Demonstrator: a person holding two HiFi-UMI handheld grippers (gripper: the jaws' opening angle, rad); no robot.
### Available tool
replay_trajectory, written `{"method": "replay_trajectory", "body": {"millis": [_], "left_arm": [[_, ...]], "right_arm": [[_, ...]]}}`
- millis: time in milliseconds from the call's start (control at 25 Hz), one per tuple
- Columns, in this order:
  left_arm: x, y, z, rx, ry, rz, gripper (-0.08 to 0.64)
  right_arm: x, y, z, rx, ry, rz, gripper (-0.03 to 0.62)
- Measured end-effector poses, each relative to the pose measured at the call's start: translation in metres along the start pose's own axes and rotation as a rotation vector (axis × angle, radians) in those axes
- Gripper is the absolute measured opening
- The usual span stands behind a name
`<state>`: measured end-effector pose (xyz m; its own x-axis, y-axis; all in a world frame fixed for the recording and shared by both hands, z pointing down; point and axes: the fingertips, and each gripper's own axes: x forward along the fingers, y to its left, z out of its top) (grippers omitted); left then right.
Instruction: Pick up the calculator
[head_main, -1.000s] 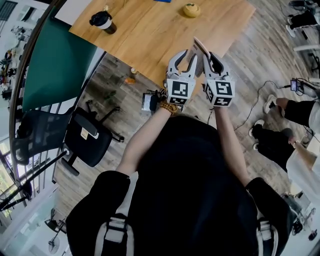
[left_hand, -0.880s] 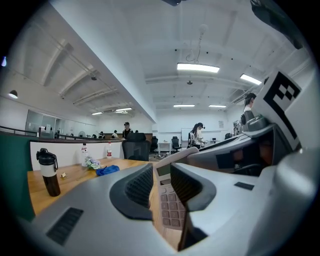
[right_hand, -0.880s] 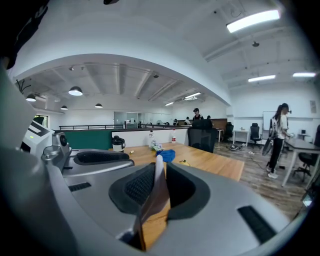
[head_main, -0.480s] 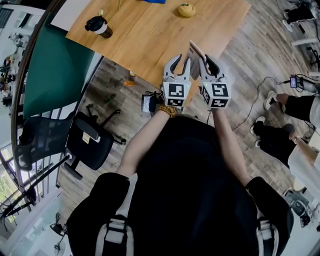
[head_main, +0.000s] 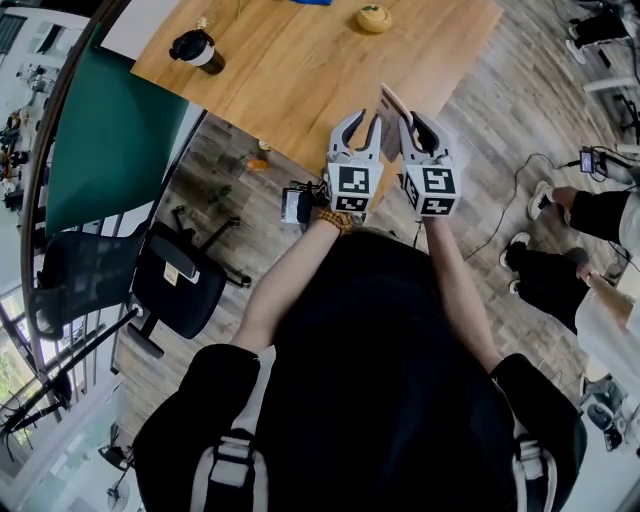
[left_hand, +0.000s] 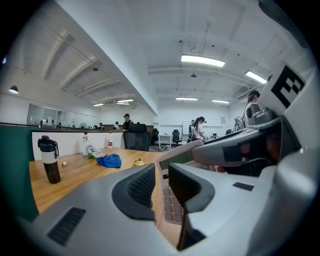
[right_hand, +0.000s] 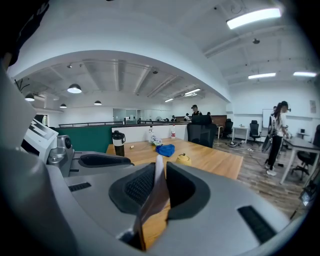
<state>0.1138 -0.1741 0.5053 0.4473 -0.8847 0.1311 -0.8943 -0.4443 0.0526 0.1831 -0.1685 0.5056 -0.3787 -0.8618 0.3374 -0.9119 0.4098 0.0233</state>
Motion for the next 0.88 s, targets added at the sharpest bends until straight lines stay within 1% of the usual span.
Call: {"method": "replay_trajectory", "body": {"millis": [520,880], "left_arm": [[-0.002,-0.004,-0.005,0.001,0.006,-0.010,0.081],[0.001,-0.005,-0.008,-0.005,0.015,-0.002,0.081]], "right_arm": [[0.001,0.000,-0.012,-0.024,0.030,-0.012,0.075],[0.002,0.002,-0.014,-0.049,0.049,-0.002,0.075]]}}
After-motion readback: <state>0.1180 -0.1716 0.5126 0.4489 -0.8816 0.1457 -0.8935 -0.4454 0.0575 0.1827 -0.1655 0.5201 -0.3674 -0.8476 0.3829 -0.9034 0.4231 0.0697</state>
